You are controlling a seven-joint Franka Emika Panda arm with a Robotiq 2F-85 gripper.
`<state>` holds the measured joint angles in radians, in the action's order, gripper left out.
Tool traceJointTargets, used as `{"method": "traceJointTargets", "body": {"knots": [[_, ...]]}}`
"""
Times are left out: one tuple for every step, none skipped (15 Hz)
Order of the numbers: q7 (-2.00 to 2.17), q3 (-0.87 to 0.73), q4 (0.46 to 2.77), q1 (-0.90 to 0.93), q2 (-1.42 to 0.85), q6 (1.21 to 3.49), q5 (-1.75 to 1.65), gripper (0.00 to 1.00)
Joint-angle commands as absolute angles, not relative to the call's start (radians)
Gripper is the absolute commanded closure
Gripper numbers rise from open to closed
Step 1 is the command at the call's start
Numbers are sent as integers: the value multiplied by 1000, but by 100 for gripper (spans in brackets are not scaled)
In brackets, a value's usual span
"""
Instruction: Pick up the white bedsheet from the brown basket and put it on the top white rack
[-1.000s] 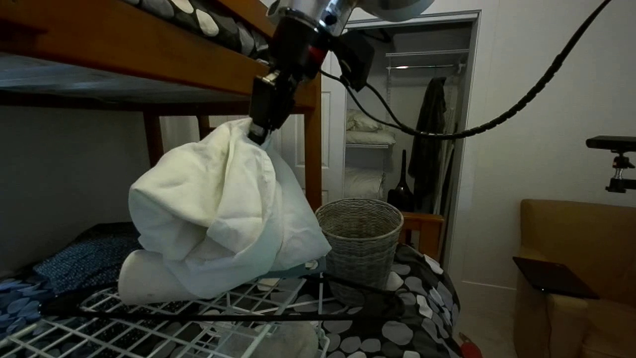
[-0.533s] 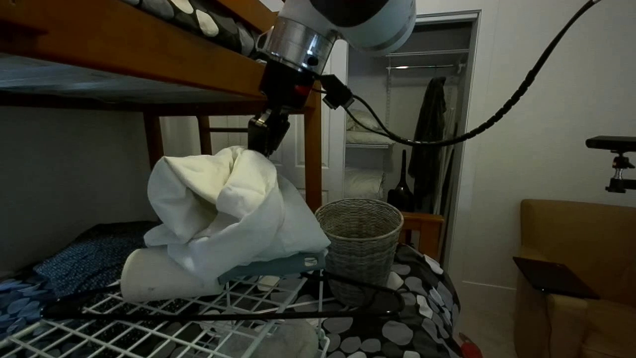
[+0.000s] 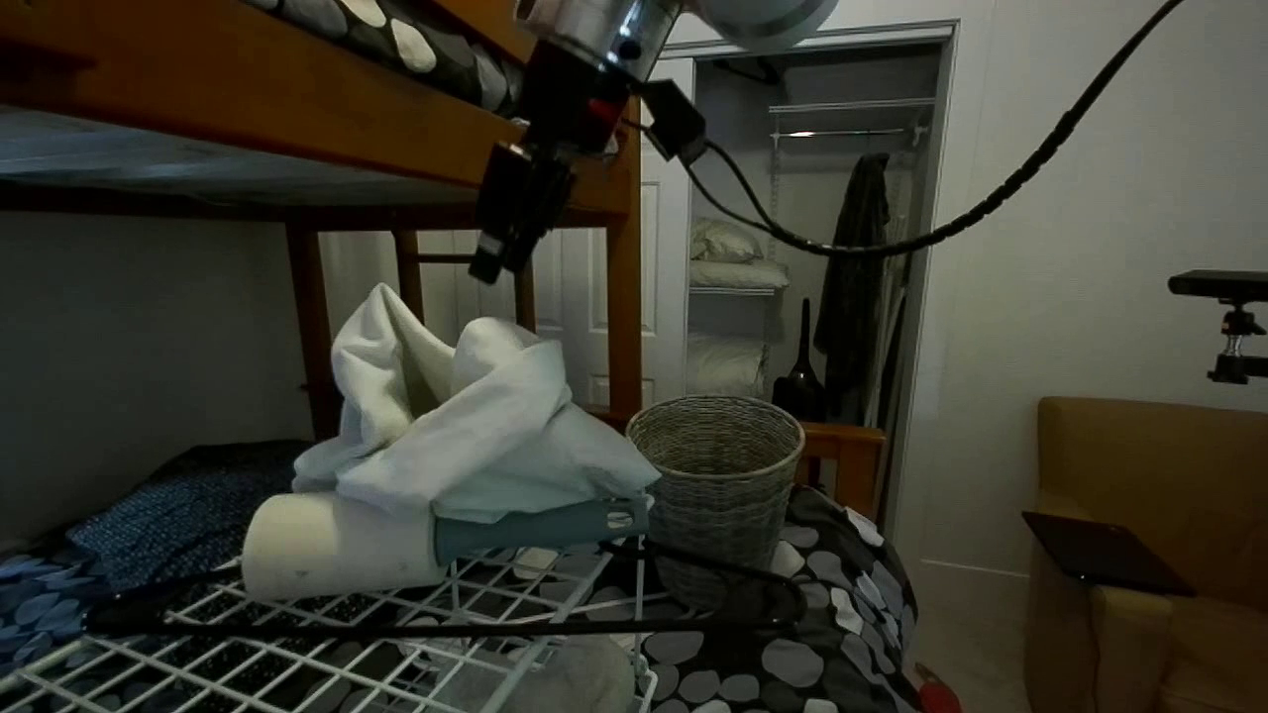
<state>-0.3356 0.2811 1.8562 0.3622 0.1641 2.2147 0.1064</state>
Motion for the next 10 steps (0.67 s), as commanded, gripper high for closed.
{"method": "traceJointTargets", "body": {"knots": [[-375,261,1828,371,269,2095,216,6],[-373,259,1808,376,286,2043,239,0],[-379,259,1791,379,299,1997,249,0],[-373,260,1771,382,316,1937,262,0],[-380,258,1754,385,330,1891,271,0],[-369,260,1734,386,346,1834,271,0],[-364,259,1711,385,357,1769,270,0],[-360,255,1686,384,364,1692,271,0],[-339,259,1667,375,370,1622,255,0],[-329,250,1654,372,380,1549,270,0]]}}
